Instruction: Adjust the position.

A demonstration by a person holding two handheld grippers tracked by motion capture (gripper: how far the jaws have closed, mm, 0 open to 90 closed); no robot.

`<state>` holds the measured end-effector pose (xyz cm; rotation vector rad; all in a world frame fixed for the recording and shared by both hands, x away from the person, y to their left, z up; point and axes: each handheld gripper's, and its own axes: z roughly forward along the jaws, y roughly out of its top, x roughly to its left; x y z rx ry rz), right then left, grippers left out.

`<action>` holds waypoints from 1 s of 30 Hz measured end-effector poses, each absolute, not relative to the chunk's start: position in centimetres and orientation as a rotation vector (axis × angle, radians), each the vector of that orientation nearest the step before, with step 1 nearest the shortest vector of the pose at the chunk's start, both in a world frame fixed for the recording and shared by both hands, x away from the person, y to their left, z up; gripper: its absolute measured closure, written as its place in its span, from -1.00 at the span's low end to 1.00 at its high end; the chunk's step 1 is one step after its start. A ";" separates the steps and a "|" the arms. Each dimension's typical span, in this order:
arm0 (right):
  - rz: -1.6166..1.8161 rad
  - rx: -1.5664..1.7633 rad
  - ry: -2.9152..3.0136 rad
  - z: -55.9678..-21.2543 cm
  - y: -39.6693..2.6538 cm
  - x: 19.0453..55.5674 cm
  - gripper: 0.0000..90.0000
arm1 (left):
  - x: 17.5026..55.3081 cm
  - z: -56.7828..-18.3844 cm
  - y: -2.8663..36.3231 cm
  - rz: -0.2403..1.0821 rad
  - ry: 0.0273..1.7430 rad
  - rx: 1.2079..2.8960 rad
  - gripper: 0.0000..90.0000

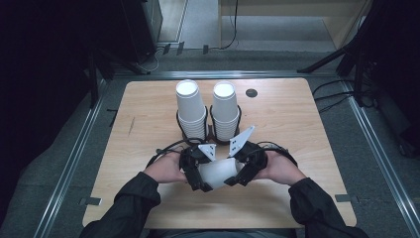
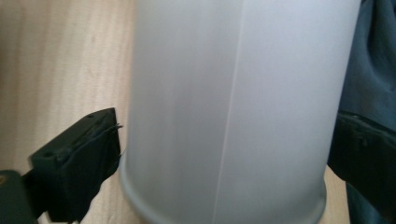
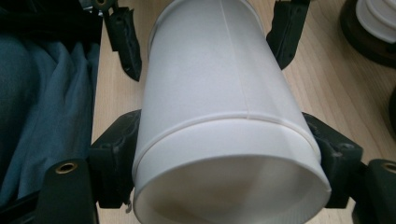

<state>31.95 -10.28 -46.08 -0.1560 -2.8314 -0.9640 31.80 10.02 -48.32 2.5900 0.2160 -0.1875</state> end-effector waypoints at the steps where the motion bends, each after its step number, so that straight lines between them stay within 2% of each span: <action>1: -0.964 -0.156 -2.831 -46.1 -10.3 31.9 -0.47 | 31.8 -48.3 10.0 -0.188 0.216 2.590 -1.00; 20: -1.111 -0.334 -2.783 -44.8 -13.6 32.3 -0.47 | 32.6 -46.7 12.4 -0.141 0.326 2.369 -1.00; 30: -1.228 -0.359 -2.740 -43.8 -14.2 32.4 -0.47 | 32.6 -46.8 12.6 -0.132 0.339 2.325 -1.00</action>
